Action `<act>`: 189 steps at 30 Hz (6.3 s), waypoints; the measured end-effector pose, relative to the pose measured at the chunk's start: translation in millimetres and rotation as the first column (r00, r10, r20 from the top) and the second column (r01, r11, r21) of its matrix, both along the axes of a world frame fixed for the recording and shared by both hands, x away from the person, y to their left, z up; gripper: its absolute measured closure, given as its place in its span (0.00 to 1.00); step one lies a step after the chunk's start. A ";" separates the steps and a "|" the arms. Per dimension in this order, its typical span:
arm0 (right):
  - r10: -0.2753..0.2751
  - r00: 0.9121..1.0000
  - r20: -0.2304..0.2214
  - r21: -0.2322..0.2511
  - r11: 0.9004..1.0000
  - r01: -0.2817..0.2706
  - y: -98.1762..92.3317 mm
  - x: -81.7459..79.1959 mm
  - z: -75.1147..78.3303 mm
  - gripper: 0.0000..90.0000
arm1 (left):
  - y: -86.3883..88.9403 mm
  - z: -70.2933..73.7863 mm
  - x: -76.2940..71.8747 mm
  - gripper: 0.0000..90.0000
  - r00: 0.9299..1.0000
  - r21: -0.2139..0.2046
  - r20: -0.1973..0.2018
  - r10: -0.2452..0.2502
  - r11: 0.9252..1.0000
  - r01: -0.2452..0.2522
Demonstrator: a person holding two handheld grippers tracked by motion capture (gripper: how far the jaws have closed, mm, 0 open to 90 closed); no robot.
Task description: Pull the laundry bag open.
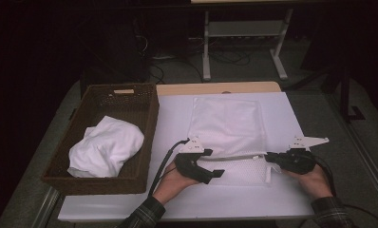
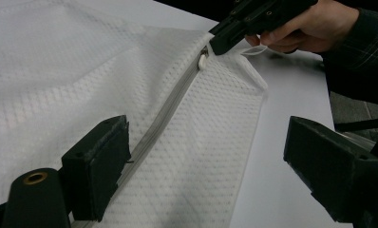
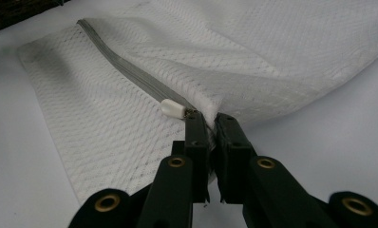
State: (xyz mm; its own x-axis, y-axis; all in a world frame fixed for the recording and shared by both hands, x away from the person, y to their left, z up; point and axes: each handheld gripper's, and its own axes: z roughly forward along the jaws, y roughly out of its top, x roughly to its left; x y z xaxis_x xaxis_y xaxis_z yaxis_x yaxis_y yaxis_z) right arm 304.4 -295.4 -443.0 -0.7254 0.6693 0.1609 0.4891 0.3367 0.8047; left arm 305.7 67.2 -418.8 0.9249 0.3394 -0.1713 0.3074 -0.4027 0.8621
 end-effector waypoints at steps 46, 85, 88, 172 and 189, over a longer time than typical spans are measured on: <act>0.066 0.997 0.034 0.027 0.997 -0.067 10.9 -7.1 9.5 0.93 | -61.6 -14.3 21.8 0.72 0.993 0.012 -0.039 -0.114 0.993 0.114; 0.139 0.989 0.058 0.073 0.987 -0.144 23.6 -12.8 14.1 0.93 | -90.8 -19.0 23.4 0.84 0.989 0.036 -0.070 -0.127 0.991 0.130; 0.139 0.988 0.059 0.073 0.987 -0.144 23.5 -12.7 14.1 0.93 | -91.5 -19.4 24.2 0.86 0.990 0.029 -0.075 -0.123 0.992 0.125; 0.035 0.998 0.044 -0.017 0.999 -0.035 10.8 -5.5 7.8 0.94 | -65.0 -19.5 36.2 0.96 0.981 0.051 -0.181 -0.070 0.995 0.081; 0.019 0.999 0.031 -0.018 1.000 -0.019 5.8 -3.4 6.6 0.94 | -61.5 -21.9 36.9 0.96 0.980 0.054 -0.194 -0.054 0.996 0.066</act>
